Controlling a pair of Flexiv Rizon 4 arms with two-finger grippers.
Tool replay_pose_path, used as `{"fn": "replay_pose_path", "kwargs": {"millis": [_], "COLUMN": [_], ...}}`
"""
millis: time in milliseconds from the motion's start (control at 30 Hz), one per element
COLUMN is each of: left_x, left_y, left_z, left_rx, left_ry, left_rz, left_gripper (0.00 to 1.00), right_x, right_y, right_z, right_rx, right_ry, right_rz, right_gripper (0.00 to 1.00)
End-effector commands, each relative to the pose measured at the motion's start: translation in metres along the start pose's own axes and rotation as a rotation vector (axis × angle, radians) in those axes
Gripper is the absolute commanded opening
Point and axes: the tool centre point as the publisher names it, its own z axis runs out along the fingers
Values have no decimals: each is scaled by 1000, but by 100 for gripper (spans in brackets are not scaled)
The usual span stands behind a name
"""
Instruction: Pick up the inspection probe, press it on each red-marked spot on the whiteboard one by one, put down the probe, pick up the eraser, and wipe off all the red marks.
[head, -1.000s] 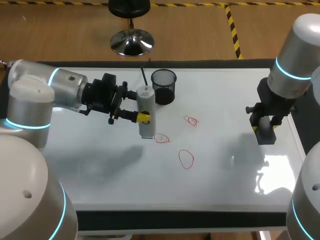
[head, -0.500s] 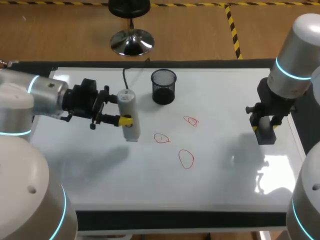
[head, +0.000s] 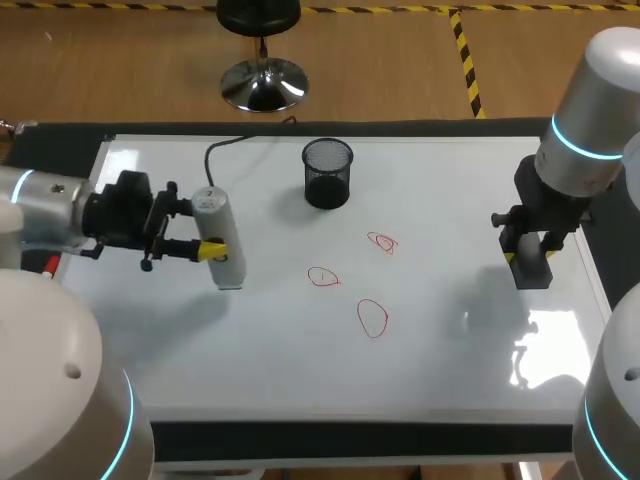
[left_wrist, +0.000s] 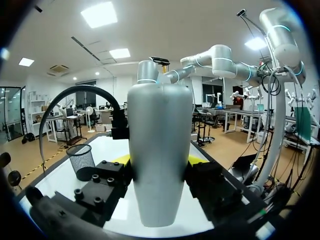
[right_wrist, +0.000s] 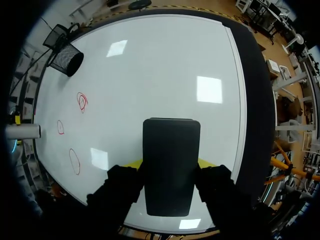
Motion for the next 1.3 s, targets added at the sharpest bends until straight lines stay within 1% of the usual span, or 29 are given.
{"fn": "replay_pose_path", "kwargs": {"millis": [33, 200, 467, 1300], "left_x": [9, 10, 7, 7], "left_y": [4, 4, 1, 1], "left_z": [-14, -29, -43, -43], "left_rx": [11, 12, 18, 18], "left_ry": [-22, -59, -78, -78], "left_rz": [3, 9, 17, 17], "left_gripper": [0, 0, 0, 0], "right_x": [-1, -1, -1, -1], "right_y": [0, 0, 0, 0], "right_z": [-1, -1, -1, -1], "right_rx": [0, 0, 0, 0], "right_ry": [2, 2, 2, 2], "right_rz": [-1, -1, -1, -1], "right_gripper": [0, 0, 0, 0]}}
